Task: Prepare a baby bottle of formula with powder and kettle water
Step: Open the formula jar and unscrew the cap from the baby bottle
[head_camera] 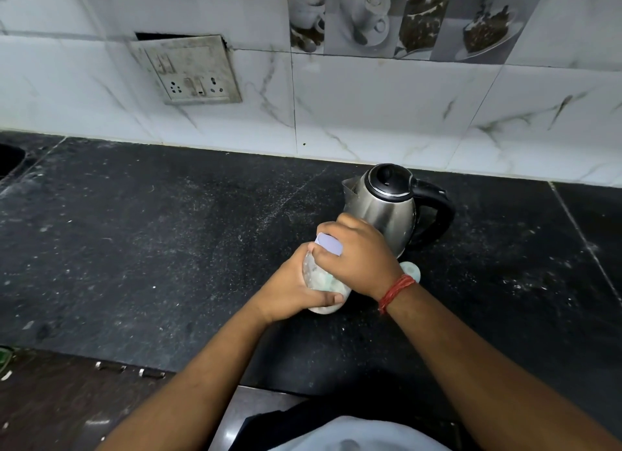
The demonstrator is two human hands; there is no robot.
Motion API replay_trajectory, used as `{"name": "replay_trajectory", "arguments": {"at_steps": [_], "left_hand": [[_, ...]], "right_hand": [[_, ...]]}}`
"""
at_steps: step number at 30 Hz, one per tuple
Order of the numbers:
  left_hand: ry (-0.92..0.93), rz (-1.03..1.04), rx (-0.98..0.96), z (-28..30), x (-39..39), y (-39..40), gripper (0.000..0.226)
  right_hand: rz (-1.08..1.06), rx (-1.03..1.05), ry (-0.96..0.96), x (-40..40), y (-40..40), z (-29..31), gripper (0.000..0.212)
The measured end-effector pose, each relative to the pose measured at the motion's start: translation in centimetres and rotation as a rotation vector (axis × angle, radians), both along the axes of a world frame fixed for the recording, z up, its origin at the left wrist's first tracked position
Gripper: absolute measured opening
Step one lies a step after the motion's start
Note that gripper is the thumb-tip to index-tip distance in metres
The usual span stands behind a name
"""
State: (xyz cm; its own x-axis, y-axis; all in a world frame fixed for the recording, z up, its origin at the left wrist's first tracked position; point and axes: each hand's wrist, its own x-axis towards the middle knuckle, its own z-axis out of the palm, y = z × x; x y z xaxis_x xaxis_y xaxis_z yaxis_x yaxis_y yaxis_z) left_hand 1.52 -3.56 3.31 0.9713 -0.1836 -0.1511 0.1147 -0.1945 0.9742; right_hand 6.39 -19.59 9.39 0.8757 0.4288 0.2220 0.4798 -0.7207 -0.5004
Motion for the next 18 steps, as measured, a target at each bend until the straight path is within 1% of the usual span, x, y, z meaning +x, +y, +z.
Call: {"name": "replay_trajectory", "arguments": {"at_steps": [2,8,11,14,16,18], "left_hand": [[0.011,-0.014,-0.006,0.1,0.1,0.1,0.078],[-0.013,-0.058,-0.009,1.4,0.6,0.5,0.065],[-0.015,-0.079,-0.043,2.2,0.9,0.9,0.07],[0.034,-0.164,-0.106,2.6,0.5,1.1,0.073],[0.057,-0.199,-0.137,2.6,0.1,1.0,0.077],[0.063,-0.192,-0.15,2.7,-0.1,0.8,0.081]], "right_hand": [[0.024,0.028,-0.018,0.0,-0.1,0.1,0.041],[0.103,0.063,-0.057,0.4,0.0,1.1,0.035],[0.155,0.121,-0.056,0.8,-0.1,1.6,0.031],[0.356,0.163,0.012,1.2,-0.6,2.5,0.026],[0.462,0.141,0.048,1.7,-0.9,3.2,0.031],[0.504,0.098,0.109,2.5,-1.2,3.7,0.041]]}}
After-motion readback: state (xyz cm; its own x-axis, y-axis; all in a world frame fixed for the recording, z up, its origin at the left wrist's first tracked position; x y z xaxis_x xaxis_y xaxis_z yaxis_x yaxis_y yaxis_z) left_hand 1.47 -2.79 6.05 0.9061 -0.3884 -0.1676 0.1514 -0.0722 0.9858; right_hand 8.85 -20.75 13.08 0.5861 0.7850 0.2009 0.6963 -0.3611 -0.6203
